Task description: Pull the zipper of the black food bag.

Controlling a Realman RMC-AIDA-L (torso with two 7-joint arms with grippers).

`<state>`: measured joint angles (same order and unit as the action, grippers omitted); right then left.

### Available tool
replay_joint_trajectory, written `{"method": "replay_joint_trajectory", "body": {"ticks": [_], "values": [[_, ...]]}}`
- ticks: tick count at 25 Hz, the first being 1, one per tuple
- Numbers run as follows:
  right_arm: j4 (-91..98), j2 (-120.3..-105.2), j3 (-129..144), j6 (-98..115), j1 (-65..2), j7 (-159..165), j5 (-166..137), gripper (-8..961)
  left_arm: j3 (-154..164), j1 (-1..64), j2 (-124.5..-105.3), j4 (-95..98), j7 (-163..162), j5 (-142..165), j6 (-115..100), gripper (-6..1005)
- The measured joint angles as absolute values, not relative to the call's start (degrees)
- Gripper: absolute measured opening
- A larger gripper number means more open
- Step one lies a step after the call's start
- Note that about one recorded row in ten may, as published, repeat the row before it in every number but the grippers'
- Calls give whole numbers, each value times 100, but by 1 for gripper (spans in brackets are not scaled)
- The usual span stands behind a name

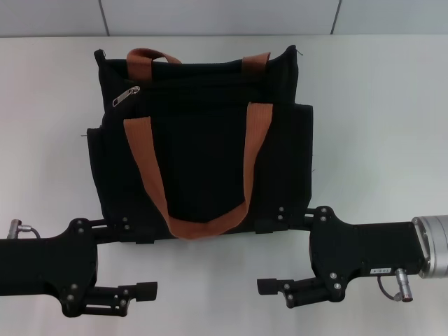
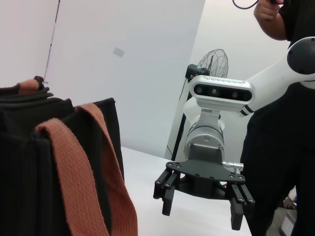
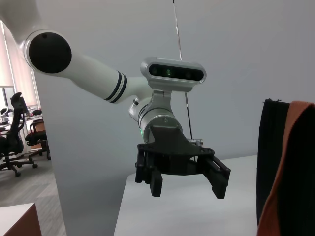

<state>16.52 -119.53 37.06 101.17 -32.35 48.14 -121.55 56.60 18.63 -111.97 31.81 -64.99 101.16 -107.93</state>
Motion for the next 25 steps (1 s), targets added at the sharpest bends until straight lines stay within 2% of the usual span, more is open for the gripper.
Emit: {"method": "replay_joint_trajectory", "body": {"ticks": [16,17,21,22,25], "values": [[1653,-11953,3691,10179,-3225,4833,-12155,810,5450,1859,-11232,3181,-6468,10070,-10955,776],[1652,-11951,3691,10178,-3220,4834,-12155,810,4923,1866,-11346,3181,-6394,10052,-11205,776],[1652,-11947,3691,10179,-3216,4834,-12155,810,4320,1870,-11483,3181,-6262,9996,-11430,774],[1652,-11946,3691,10179,-3216,4834,-12155,810,3917,1837,-11587,3177,-6146,9627,-11487,774],[1652,-11945,3691,10179,-3200,4834,-12155,810,3178,1765,-11613,2899,-6036,8895,-11341,773]]}}
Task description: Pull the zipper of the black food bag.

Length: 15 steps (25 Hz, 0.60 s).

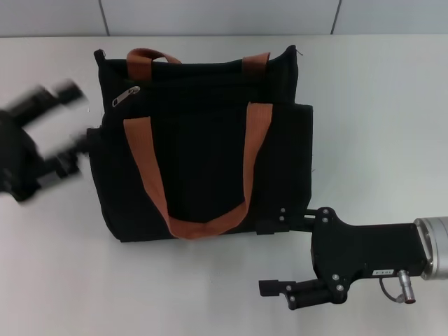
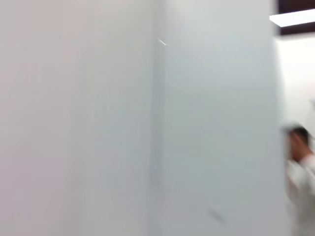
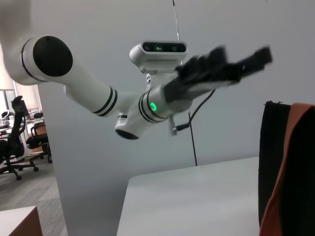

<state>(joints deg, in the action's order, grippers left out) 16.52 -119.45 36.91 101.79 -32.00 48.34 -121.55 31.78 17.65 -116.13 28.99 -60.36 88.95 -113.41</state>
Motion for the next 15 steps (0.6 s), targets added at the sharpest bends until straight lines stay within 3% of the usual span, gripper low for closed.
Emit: {"method": "replay_joint_trajectory", "body": {"ticks": [7,9,15], "values": [[1653,-11944,3684,10186,-3177,4823,-12155,809,2619,1822,-11442,2595,-6038,8881,-10349,771],[1652,-11943,3683,10187,-3175,4814,-12155,809,2935,1948,-11311,2598,-6070,9349,-9653,770],[1666,-11936,3682,10174,-3174,4813,-12155,809,3224,2180,-11333,2659,-6037,10066,-9509,768]]}}
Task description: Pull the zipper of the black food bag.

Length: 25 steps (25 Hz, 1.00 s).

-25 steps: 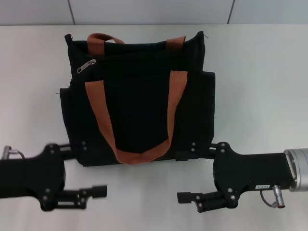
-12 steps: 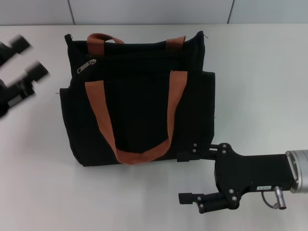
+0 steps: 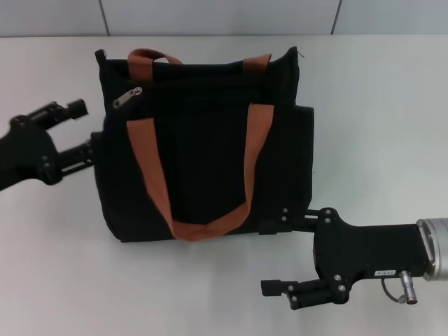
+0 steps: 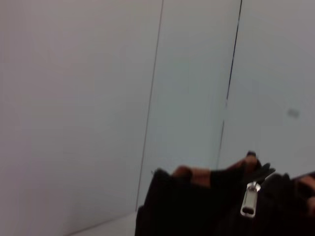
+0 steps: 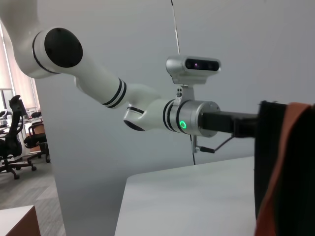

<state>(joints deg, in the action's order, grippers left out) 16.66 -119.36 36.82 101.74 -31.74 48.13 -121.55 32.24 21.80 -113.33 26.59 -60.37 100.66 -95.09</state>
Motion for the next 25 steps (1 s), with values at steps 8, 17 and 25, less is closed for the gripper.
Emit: {"method": "replay_joint_trajectory", "body": {"ticks": [8,17,25], "values": [[1671,-11935,3683,10167,-3176,4815,-12155,810,3226,2391,-11427,2672,-6020,10397,-9063,751],[1654,-11940,3683,10185,-3169,4822,-12154,810,3154,2417,-11513,2676,-5595,9987,-9088,614],[1648,-11953,3700,10756,-3286,4802,-11413,809,3145,2295,-11574,2671,-5316,9621,-9455,381]]}}
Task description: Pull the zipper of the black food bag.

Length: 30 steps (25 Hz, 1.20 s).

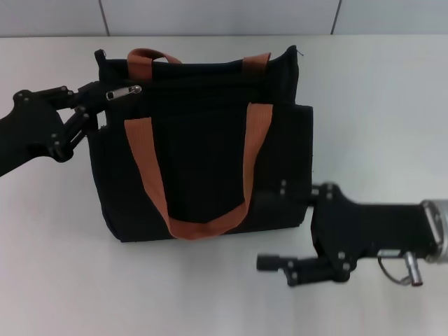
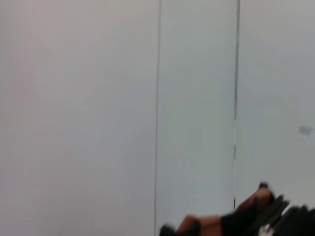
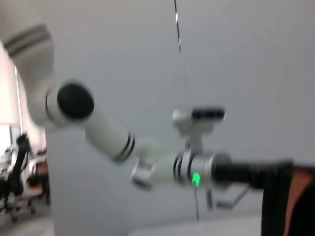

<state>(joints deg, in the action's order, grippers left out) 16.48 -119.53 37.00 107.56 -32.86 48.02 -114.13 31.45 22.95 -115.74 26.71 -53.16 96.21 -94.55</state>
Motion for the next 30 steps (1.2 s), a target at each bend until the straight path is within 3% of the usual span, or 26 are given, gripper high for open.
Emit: {"method": "replay_joint_trajectory", "body": {"ticks": [7,10,22,30], "values": [[1482,-11953,3729,10901,-3538,5325,-10448,809,3146,2166,-11754,2666,-4733,9527,-9892,97],[1573,-11941,3689,10822,-3895,6634,-10168,810,3147,2144,-11821,2667,-4546,9494,-9904,30],[3020,-11893,4150,10189,-4763,10768,-10174,810,3147,2206,-11839,2610,-4307,9328,-9905,31],[3502,-11723,5265,9565,-5299,12443,-10394,776,3146,2249,-11831,2604,-4361,9312,-9845,30]]}}
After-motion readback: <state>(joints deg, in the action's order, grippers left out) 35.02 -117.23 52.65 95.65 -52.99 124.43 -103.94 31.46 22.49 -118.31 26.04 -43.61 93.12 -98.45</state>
